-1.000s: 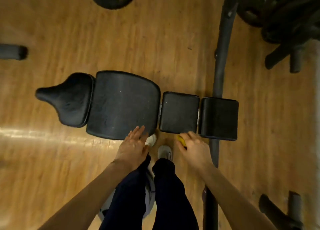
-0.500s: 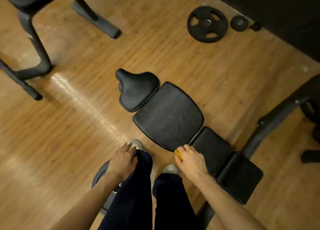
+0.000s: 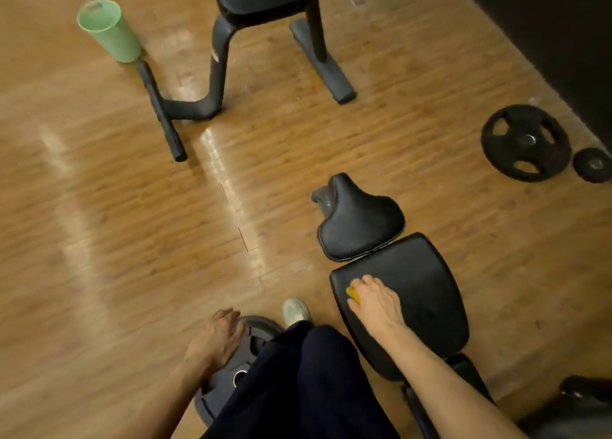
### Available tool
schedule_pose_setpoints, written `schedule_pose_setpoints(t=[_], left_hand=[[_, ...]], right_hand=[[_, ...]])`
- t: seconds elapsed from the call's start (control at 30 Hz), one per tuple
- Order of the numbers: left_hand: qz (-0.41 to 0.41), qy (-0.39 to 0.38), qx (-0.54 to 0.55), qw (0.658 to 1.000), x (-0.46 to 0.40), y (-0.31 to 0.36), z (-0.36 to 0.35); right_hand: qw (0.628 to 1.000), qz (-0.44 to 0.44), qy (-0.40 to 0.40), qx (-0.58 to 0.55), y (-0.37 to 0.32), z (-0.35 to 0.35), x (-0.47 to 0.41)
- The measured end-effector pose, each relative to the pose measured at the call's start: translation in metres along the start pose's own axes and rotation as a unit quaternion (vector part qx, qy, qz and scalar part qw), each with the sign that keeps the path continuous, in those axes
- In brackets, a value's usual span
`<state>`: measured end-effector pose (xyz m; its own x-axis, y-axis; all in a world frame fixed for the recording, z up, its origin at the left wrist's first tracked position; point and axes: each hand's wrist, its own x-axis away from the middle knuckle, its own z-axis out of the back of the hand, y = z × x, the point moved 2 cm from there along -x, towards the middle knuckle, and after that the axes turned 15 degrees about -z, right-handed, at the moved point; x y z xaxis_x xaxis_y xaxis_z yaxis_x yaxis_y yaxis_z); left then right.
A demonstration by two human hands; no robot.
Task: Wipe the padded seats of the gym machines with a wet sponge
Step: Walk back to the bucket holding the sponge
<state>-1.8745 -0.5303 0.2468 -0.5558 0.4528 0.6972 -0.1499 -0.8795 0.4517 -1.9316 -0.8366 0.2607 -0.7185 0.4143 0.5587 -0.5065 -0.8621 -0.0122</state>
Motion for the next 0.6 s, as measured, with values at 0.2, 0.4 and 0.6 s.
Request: schedule_pose_setpoints(t=[0.2,0.4,0.6], left_hand=[[0.012,0.103,0.083,0.991,-0.017,-0.009,0.064],[0.05,0.132,0.155,0.978,-0.033,-0.038,0.1],[0.136,0.123,0.216,0.959,-0.048,-0.094,0.14]], right_hand=[[0.994,-0.047,-0.072,0.06,-0.009,0.017,-0.029],[0.984,-0.096,-0.132,0.077,-0.04,0.046,-0.066],[0.977,-0.077,-0.166,0.106,-0.11,0.079,-0.139]])
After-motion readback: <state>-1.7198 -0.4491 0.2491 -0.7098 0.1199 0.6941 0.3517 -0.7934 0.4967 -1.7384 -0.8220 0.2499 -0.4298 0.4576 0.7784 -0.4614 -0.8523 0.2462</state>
